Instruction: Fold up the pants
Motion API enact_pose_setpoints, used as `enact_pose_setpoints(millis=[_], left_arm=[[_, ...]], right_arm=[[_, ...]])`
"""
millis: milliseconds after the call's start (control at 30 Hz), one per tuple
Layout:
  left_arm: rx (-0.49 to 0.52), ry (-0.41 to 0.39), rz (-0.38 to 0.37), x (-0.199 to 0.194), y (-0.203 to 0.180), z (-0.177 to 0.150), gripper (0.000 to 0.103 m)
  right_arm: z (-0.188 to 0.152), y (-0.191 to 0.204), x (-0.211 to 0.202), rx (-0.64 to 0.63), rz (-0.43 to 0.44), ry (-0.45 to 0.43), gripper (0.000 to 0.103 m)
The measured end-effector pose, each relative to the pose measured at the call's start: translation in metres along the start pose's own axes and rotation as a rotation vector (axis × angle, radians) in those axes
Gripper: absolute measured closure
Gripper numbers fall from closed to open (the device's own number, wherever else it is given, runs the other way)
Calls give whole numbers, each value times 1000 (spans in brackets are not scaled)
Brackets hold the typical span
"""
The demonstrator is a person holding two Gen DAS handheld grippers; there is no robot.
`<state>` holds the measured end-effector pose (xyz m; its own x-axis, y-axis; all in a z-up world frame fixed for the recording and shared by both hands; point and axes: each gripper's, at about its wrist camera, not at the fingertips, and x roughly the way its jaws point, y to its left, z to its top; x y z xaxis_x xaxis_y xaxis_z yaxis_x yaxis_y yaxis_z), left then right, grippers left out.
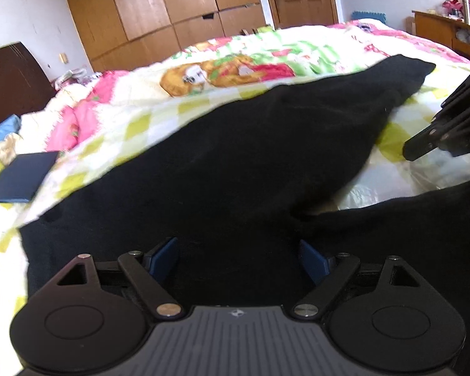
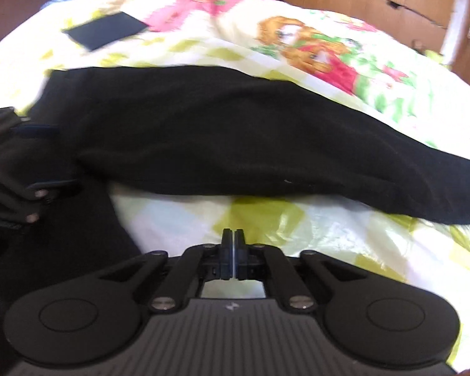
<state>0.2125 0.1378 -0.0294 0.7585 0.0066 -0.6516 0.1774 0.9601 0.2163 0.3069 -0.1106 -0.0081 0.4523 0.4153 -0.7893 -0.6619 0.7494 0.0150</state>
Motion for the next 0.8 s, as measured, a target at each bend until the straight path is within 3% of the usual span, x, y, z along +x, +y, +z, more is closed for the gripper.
enact_pose_setpoints(millis=[33,100,133,167,200,233,267,300,333,367,467,600,667,733,800], left_arm=[[-11,-10,-9,-7,3,0,6],[-37,-13,-36,-19,11,-1,6],[-35,-11,-38,-23,13,-4,6],[-26,-11,-30,-27,14,-7,6],[-20,-6,-21,-29,15,-11,6],[-22,4,-16,-30,16,-14,6],[-32,16,-18,-31,17,-18,6],[-43,26,-22,-31,18,-22,6],[-46,35,-14,-31,19,-26,6],[-41,44,-1,-30,19,-30,6],[-34,62,26,-24,28,-34,6],[-92,17,44,-32,66,-27,6],[-76,-3,81,-33,89,-22,6],[-69,2,108,-26,114,-15,6],[-71,24,130,-12,137,-9,6]], right_arm=[[0,4,-7,-14,49,8,92],[-4,18,-14,-47,129,37,68],[-7,26,-13,-71,149,47,48],[-9,34,-11,-103,159,47,39],[-10,44,-5,-144,161,46,37],[-11,52,2,-171,153,54,38],[-11,59,11,-179,129,59,48],[-12,66,20,-188,87,64,61],[-11,71,28,-210,35,67,84],[-8,74,32,-221,6,59,99],[8,63,36,-152,14,68,99],[25,49,28,-122,69,68,93],[40,42,30,-184,61,97,76],[56,37,27,-248,39,65,63],[74,30,31,-301,22,47,56]])
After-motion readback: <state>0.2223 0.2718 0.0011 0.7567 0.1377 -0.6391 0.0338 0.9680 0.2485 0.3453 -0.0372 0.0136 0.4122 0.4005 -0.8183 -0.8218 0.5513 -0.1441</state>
